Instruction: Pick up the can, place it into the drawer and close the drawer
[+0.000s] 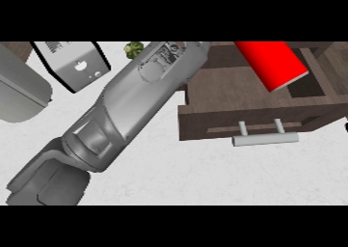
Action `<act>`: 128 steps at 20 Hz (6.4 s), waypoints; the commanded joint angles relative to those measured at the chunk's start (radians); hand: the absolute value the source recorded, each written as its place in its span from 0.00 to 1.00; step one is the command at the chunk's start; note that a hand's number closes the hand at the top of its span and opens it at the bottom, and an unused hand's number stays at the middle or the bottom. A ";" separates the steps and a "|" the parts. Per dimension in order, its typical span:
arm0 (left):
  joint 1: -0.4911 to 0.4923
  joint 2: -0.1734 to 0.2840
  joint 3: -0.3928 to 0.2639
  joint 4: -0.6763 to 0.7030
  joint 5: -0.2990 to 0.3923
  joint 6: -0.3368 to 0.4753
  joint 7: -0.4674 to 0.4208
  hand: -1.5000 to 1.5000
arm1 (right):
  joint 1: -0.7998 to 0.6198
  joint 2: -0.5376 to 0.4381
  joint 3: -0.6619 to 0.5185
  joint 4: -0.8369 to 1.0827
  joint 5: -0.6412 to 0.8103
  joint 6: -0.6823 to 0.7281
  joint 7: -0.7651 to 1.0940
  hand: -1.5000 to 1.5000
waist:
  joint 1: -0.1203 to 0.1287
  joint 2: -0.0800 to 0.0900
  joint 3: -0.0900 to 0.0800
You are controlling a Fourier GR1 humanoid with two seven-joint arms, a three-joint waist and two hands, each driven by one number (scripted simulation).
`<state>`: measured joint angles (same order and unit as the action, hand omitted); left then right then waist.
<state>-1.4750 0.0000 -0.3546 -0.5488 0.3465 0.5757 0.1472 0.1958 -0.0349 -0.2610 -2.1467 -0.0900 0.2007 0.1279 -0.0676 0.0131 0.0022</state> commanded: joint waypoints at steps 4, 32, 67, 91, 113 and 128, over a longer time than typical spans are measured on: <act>-0.020 0.000 -0.072 0.093 0.064 0.004 -0.062 1.00 | -0.007 0.026 0.011 0.057 0.020 -0.006 -0.060 0.00 | -0.004 0.004 0.000; 0.057 0.000 -0.278 0.204 0.191 0.192 -0.200 0.00 | -0.105 -0.025 0.027 0.023 0.001 0.000 0.034 0.00 | -0.073 0.022 0.001; 0.054 0.000 -0.263 0.058 0.344 0.284 -0.234 0.00 | -0.285 -0.212 0.362 0.272 1.026 -0.168 -0.135 0.00 | 0.067 -0.009 -0.002; 0.187 0.338 -0.268 -0.338 0.217 0.214 0.095 0.00 | -0.656 -0.129 0.244 1.113 1.268 -0.601 -0.220 0.00 | 0.119 -0.013 -0.001; 0.517 0.483 -0.266 -0.663 0.169 0.178 0.086 0.00 | -1.135 -0.151 0.066 1.699 1.311 -0.922 -0.208 0.00 | 0.162 0.014 -0.001; 0.629 0.523 -0.257 -0.810 0.130 0.187 0.099 0.00 | -1.312 -0.192 -0.011 1.890 1.260 -0.906 -0.269 0.00 | 0.178 0.026 0.001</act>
<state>-0.8644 0.5238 -0.6149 -1.3391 0.4824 0.7666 0.2496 -1.0502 -0.2234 -0.2345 -0.2931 1.2096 -0.7178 -0.1095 0.0852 0.0243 0.0012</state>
